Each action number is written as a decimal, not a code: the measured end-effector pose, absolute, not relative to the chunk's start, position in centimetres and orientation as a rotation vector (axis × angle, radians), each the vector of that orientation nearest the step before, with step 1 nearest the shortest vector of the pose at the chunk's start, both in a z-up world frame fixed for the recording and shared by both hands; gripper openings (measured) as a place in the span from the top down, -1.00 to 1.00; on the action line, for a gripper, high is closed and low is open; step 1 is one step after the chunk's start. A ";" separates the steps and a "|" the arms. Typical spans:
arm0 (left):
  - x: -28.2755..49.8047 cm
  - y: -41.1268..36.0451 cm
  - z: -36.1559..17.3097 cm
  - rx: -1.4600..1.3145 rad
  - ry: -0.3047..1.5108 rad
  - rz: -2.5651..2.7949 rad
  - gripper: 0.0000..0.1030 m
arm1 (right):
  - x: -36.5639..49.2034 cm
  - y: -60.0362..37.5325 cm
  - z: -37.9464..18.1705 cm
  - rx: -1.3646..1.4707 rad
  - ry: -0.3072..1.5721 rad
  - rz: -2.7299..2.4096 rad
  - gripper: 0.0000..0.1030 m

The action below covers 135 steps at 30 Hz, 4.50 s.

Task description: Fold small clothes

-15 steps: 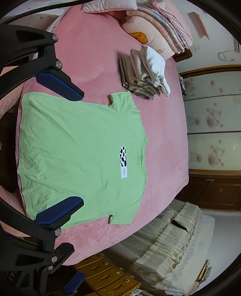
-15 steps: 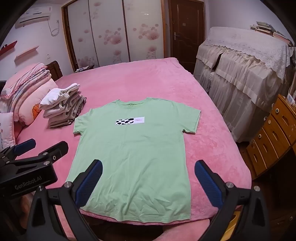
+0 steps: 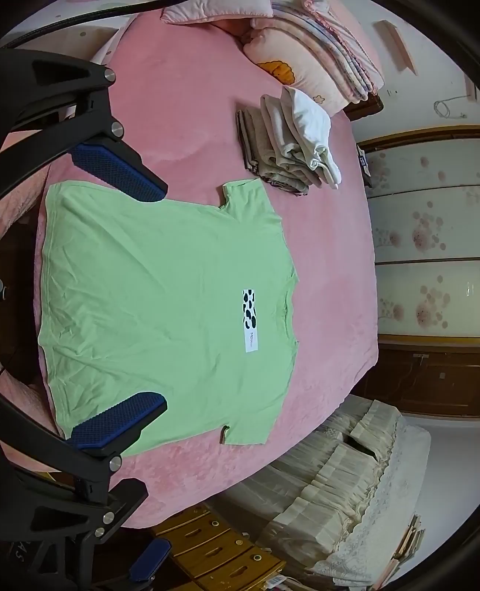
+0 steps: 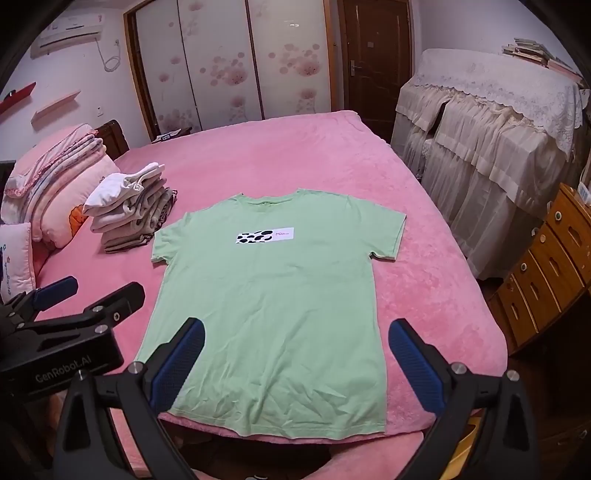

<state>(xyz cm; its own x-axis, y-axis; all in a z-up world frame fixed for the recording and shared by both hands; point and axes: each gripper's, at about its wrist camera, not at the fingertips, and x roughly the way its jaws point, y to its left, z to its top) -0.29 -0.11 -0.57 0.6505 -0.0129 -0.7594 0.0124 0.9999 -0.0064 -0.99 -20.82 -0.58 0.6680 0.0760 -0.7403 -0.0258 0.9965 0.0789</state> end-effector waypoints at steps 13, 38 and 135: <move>-0.7 -0.2 -0.5 0.002 0.857 -0.017 -0.99 | -1.1 -20.9 -0.8 0.073 0.840 0.056 -0.95; -1.1 -0.1 -0.1 -0.007 0.867 -0.005 -0.99 | -1.0 -20.8 -0.9 0.064 0.841 0.054 -0.95; 30.8 -17.2 -14.0 -0.005 0.825 -0.137 -0.98 | 29.7 -42.6 -15.4 0.283 1.025 -0.051 -0.10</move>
